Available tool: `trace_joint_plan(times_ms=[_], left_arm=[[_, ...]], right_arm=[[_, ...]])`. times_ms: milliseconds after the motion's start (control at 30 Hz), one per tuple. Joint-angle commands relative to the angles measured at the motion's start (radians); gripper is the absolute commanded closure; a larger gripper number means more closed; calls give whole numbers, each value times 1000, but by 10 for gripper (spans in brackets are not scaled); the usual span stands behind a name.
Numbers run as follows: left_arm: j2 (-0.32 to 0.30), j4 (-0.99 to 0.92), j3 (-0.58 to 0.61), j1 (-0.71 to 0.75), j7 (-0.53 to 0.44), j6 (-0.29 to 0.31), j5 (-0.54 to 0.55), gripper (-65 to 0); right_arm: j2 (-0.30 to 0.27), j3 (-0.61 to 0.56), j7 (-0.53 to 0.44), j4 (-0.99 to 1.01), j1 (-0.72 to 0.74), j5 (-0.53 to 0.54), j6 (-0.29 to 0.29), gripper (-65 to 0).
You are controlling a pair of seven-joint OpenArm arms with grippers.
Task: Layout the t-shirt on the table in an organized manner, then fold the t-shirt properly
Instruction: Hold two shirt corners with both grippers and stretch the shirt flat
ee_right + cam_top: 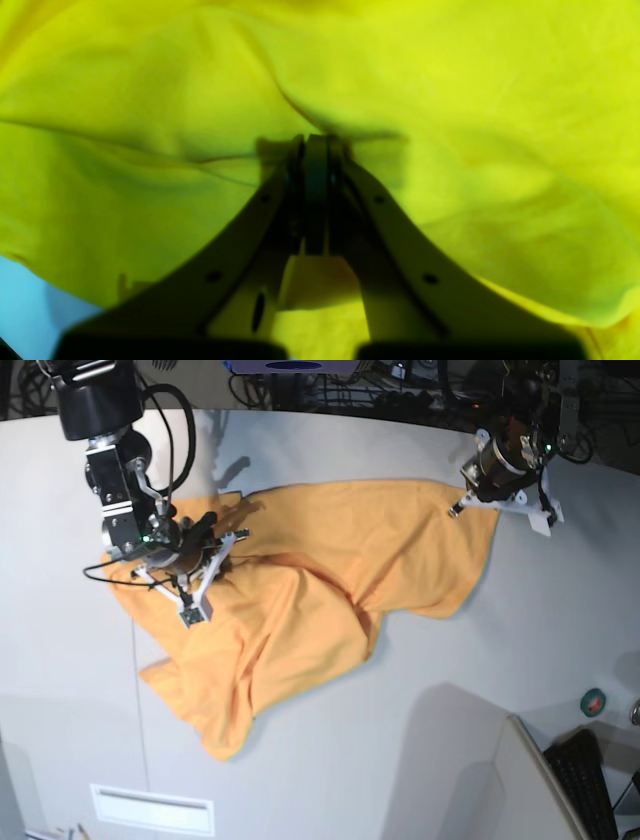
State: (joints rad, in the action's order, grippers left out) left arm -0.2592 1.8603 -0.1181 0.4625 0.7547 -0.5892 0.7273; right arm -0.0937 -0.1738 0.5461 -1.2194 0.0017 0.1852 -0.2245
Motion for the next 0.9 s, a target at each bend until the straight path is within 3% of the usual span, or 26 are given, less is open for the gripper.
trace_joint_plan(times_ms=[0, 200, 267, 333, 467, 600, 633, 767, 800, 867], left_arm=[[-12, 5, -5, -21, -19, 19, -7, 0], [-24, -167, -22, -87, -24, 30, -8, 0], [-42, -219, -76, -77, -27, 39, -8, 0], [-42, -258, -148, -40, -54, 116, -8, 0], [-32, -268, -269, 26, -116, 369, -4, 0], [-7, -270, -345, 45, -122, 489, -8, 0], [1, -270, -357, 45, -122, 509, -8, 0], [18, -267, -392, 46, -122, 573, -8, 0], [18, -265, -388, 46, -122, 584, -8, 0], [22, -270, -388, 48, -122, 622, -8, 0]], right_arm=[[8, 3, 21, -33, -4, -13, 4, 0], [10, 13, -8, -320, -153, -16, 14, 0], [18, 78, -10, -389, -211, -13, 15, 0], [61, 165, -24, -435, -256, -13, 15, 0], [124, 346, -94, -458, -311, -13, 6, 0], [144, 458, -103, -446, -335, 53, -17, 0], [142, 488, -105, -443, -342, 96, -34, -24], [139, 612, -100, -412, -362, 253, -112, -306], [139, 643, -100, -397, -366, 273, -140, -336], [139, 682, -100, -371, -369, 284, -194, -326]])
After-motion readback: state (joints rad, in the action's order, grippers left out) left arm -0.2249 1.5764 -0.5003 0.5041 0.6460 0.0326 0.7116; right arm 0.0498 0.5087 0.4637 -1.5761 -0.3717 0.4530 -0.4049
